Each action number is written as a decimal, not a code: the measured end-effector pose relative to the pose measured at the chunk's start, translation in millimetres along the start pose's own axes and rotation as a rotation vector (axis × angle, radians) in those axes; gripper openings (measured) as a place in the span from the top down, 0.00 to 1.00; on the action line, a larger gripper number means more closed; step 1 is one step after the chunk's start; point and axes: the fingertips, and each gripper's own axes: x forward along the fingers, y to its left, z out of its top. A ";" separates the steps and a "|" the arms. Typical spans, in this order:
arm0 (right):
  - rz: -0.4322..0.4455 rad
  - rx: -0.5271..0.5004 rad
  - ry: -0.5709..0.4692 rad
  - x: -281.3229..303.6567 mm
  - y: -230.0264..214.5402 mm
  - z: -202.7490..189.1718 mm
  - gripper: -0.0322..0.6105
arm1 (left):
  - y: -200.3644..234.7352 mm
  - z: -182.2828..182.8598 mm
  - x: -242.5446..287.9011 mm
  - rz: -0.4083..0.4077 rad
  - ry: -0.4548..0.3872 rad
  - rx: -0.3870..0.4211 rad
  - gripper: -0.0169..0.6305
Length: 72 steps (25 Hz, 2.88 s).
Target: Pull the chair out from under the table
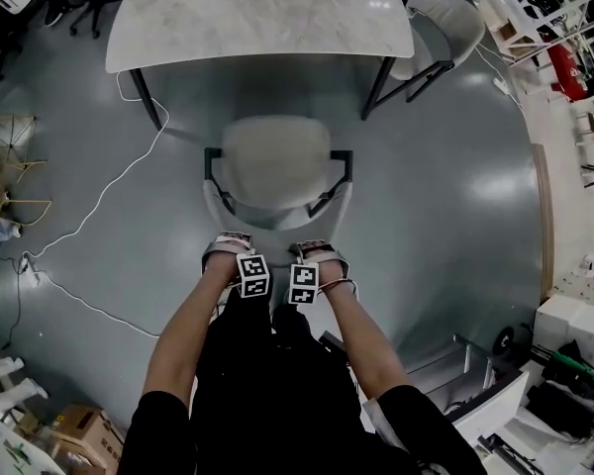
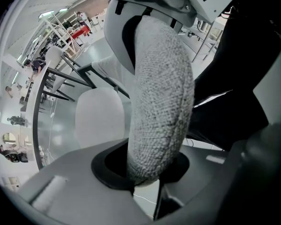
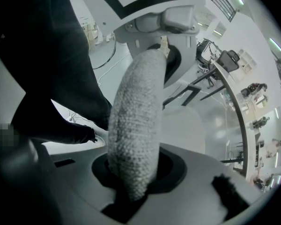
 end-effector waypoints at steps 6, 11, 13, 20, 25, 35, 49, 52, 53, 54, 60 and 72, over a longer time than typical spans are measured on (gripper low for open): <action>0.008 -0.007 0.002 -4.9 27.4 1.1 0.82 | -28.2 6.8 -4.3 -0.002 -0.002 -0.002 0.82; 0.012 -0.012 0.000 -8.5 49.5 3.7 0.82 | -49.9 11.5 -7.7 0.000 -0.003 -0.008 0.82; 0.014 -0.014 -0.002 -10.3 60.1 5.6 0.82 | -60.9 13.0 -9.2 -0.005 -0.001 -0.007 0.82; 0.007 -0.028 -0.005 -11.7 76.3 8.6 0.82 | -78.2 14.8 -11.6 0.002 0.005 -0.012 0.82; 0.006 -0.034 -0.009 -13.9 87.2 3.1 0.82 | -88.1 23.9 -11.4 0.001 0.009 -0.014 0.82; 0.049 0.001 -0.017 -14.6 91.1 6.2 0.70 | -86.8 21.5 -8.3 0.035 0.036 -0.092 0.78; -0.006 0.305 -0.225 -115.2 69.1 25.3 0.67 | -85.5 0.2 -89.0 0.065 -0.056 -0.347 0.72; -0.105 0.396 -0.308 -149.9 48.5 27.3 0.67 | -80.7 -4.6 -127.9 0.060 -0.184 -0.525 0.72; -0.147 0.436 -0.345 -163.6 39.8 27.9 0.67 | -75.4 -3.5 -143.0 0.060 -0.239 -0.598 0.72; -0.193 0.479 -0.387 -178.8 30.3 28.7 0.67 | -68.3 -2.0 -158.8 0.070 -0.295 -0.669 0.72; -0.470 0.683 -0.624 -270.1 -25.9 30.1 0.76 | -17.0 6.4 -258.2 0.291 -0.639 -0.956 0.86; -0.722 0.918 -0.944 -397.9 -31.9 30.8 0.92 | -2.8 36.5 -432.4 0.833 -1.032 -1.029 0.96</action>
